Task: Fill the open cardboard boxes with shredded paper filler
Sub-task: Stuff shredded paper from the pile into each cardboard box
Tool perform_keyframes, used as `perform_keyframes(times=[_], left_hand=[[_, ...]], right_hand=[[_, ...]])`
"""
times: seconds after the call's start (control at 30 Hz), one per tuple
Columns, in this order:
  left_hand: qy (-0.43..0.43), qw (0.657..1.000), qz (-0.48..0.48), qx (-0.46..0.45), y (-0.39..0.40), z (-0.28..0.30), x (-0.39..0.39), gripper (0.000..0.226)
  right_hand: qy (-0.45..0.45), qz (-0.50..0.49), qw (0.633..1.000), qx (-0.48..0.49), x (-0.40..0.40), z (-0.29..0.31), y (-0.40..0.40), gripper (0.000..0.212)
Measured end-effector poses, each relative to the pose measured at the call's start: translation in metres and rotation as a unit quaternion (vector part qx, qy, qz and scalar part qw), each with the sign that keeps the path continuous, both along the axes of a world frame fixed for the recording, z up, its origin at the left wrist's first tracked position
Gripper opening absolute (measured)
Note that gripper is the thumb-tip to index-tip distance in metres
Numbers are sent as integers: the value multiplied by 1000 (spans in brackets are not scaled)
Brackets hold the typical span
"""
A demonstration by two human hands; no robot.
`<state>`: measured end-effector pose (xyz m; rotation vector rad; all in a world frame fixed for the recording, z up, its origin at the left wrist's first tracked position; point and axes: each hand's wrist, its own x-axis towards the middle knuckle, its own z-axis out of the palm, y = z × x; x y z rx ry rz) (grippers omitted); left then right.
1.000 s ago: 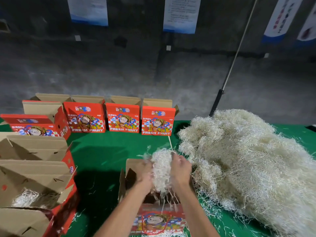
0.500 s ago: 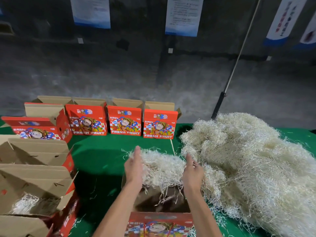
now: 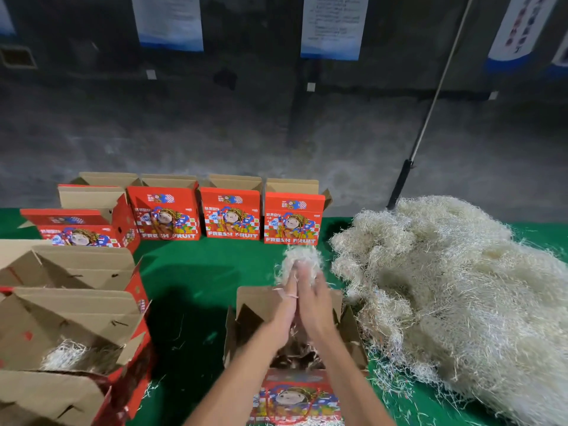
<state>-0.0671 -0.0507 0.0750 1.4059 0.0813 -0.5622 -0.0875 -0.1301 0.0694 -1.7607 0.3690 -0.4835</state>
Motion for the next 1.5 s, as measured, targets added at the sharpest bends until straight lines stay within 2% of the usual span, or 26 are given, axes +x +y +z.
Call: perform_keyframes(times=[0.07, 0.1, 0.17, 0.23, 0.33, 0.43, 0.5, 0.57, 0.63, 0.67, 0.7, 0.73, 0.77, 0.8, 0.87, 0.93, 1.0, 1.07, 1.13, 1.2, 1.23, 1.27, 1.3, 1.37, 1.43, 1.5], left_hand=[[-21, 994, 96, 38, 2, -8, 0, 105], [-51, 989, 113, 79, 9, -8, 4, 107], [-98, 981, 104, 128, 24, -8, 12, 120], [-112, 979, 114, 126, 31, -5, 16, 123], [-91, 980, 153, 85, 44, -7, 30, 116], [-19, 979, 195, 53, 63, -6, 46, 96], [21, 988, 148, 45, 67, -4, 49, 97], [55, 995, 48, -70, 60, -5, 48, 92], [99, 980, 20, -173, 47, -4, 41, 81], [104, 980, 22, -167, 41, -4, 39, 76], [90, 988, 21, -124, 35, -7, 39, 71], [57, 996, 30, -58, 29, -10, 39, 63], [1, 998, 54, 20, 26, -15, 40, 56], [-61, 991, 77, 90, 26, -19, 41, 53], [-123, 977, 99, 143, 35, -29, 46, 59], [-79, 980, 163, 85, 55, -28, 54, 73], [-34, 965, 257, 39, 78, -26, 66, 81], [-53, 963, 258, 62, 87, -27, 66, 86], [-79, 979, 180, 54, 73, -22, 54, 83], [-38, 998, 50, -12, 45, -17, 38, 83], [-29, 999, -16, -24, 32, -15, 29, 79], [-37, 997, -67, -11, 20, -15, 23, 76], [-52, 996, -71, 27, 12, -19, 22, 86], [-43, 993, 39, 99, 11, -23, 26, 104], [-31, 985, 133, 104, 21, -33, 41, 86], [-19, 987, 129, 93, 28, -35, 48, 84]], right_hand=[[-27, -10, 999, -39, -1, -1, 3, 55], [-40, -12, 998, -38, -1, -1, -4, 56], [-48, -12, 999, -4, -3, -3, -17, 57], [-43, -20, 999, 21, -2, -3, -20, 55], [-22, -41, 998, 45, 1, 3, -24, 55], [-26, -78, 994, 69, -4, 10, -53, 55], [-28, -103, 989, 97, -5, 9, -68, 61], [6, -62, 994, 92, -3, 6, -61, 82], [60, 26, 995, 75, 3, 2, -39, 78], [98, 44, 993, 57, 7, -3, -30, 66], [121, 34, 991, 46, 12, -13, -24, 44], [133, 16, 990, 52, 14, -19, -20, 27], [133, 1, 989, 68, 15, -25, -22, 20], [132, -4, 989, 69, 14, -24, -25, 26], [119, -14, 991, 59, 11, -20, -39, 45], [100, -58, 986, 119, 12, -15, -66, 61], [90, -112, 972, 186, 8, -6, -94, 65], [79, -130, 975, 161, 7, -2, -105, 64], [66, -50, 987, 137, 5, 4, -88, 69], [87, 60, 980, 170, 9, 2, -56, 77], [104, 111, 976, 156, 11, -2, -40, 77], [126, 164, 972, 115, 12, -7, -28, 73], [139, 201, 966, 79, 13, -10, -22, 65], [122, 202, 967, 92, 15, -16, -24, 41], [68, 122, 974, 177, 16, -18, -39, 41], [31, 36, 987, 153, 15, -16, -45, 47]])
